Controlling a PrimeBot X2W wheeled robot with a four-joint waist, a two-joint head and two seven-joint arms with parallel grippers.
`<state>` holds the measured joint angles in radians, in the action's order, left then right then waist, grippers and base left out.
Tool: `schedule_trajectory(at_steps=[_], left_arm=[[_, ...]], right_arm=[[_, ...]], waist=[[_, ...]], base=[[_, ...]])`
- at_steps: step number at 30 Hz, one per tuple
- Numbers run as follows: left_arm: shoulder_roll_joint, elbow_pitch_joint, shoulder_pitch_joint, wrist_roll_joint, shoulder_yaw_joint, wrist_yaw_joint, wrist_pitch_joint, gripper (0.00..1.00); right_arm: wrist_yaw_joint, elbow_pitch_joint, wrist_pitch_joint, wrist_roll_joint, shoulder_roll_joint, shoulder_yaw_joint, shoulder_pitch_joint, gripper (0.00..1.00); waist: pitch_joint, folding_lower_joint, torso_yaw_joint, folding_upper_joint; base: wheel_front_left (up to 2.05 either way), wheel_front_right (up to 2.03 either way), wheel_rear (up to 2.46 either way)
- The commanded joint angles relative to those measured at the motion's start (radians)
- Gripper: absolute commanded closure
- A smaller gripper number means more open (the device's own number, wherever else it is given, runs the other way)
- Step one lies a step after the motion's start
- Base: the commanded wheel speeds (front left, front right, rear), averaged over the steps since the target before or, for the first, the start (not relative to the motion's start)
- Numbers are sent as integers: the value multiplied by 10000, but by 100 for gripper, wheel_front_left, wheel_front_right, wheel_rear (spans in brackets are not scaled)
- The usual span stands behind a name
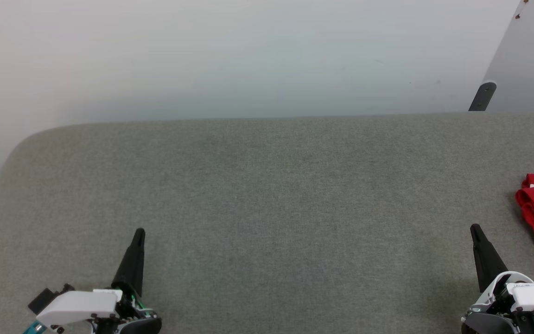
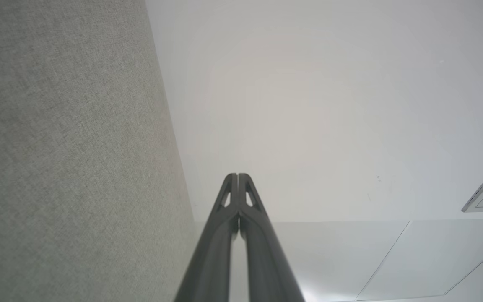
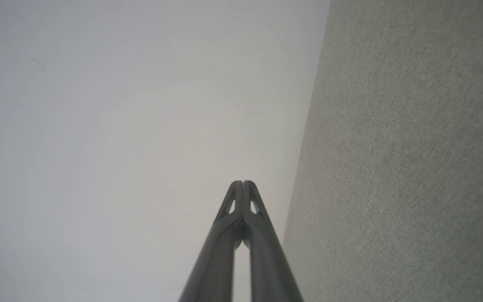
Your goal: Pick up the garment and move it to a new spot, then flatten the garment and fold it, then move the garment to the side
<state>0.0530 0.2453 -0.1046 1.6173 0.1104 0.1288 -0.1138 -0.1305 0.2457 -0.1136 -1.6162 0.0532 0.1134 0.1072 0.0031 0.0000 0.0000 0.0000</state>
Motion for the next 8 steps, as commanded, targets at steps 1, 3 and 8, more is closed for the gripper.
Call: schedule_trajectory(at_steps=[1,3,8], left_arm=[[-19,16,-100,-54,34,35,-5,100],[-20,16,-100,-52,34,35,-6,100],[-21,16,-101,-51,36,35,-9,100]], right_arm=[[-4,8,-16,54,-41,7,39,100],[-4,9,-17,53,-40,8,39,100],[-4,9,-18,55,-41,8,39,100]], waist=[[0,0,0,0],[0,0,0,0],[0,0,0,0]], base=[[0,0,0],[0,0,0],[0,0,0]])
